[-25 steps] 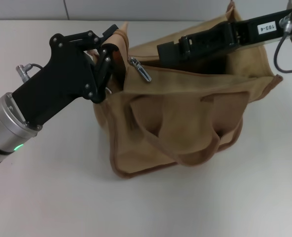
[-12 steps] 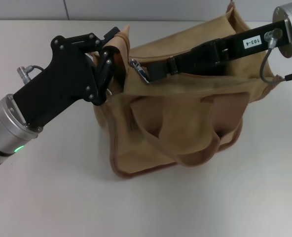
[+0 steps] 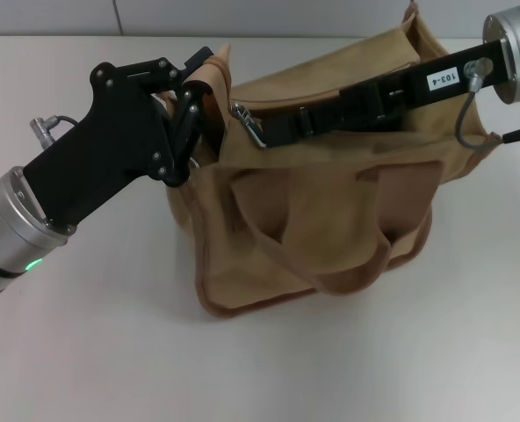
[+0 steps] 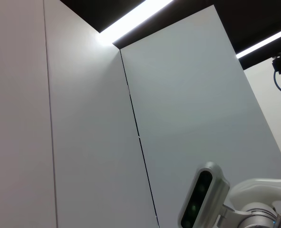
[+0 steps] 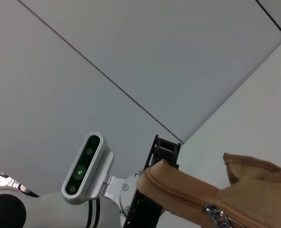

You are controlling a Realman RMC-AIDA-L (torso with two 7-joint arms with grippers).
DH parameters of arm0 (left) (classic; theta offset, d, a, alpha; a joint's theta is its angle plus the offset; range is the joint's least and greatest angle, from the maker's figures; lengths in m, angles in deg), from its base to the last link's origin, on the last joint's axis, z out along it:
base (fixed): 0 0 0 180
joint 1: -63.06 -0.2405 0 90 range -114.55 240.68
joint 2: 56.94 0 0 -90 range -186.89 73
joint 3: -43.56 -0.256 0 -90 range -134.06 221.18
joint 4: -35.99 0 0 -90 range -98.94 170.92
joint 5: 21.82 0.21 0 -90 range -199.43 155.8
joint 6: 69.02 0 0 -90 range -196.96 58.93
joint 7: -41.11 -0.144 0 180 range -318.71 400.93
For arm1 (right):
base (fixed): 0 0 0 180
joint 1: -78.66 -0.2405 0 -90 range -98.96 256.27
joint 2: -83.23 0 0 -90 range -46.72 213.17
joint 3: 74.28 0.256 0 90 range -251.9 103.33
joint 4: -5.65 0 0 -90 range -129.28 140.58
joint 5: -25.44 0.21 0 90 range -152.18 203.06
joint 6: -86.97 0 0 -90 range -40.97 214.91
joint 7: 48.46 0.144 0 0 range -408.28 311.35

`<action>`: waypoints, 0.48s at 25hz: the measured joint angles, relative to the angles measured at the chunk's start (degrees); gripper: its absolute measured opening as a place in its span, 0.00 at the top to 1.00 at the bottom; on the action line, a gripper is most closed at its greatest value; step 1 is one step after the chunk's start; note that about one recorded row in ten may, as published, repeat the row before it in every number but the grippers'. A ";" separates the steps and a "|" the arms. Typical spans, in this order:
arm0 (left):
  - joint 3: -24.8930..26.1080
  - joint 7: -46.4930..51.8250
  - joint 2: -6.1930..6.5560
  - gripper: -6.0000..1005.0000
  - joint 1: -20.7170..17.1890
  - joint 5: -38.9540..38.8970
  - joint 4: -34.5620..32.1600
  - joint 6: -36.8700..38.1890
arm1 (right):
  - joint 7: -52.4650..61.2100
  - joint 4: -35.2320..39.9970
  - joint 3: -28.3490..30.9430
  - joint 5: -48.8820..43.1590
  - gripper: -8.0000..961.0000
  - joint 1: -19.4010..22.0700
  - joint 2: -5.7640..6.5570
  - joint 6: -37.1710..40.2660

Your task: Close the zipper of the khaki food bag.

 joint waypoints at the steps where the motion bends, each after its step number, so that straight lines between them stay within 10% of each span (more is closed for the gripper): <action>1: 0.00 0.00 0.00 0.90 0.03 -0.01 0.00 0.00 | -0.02 0.00 0.00 -0.01 0.32 -0.18 -0.04 -0.05; 12: 0.00 0.00 0.00 0.89 0.43 -0.08 0.00 -0.12 | -0.05 0.00 -0.25 -2.41 0.32 -2.64 -1.12 -1.84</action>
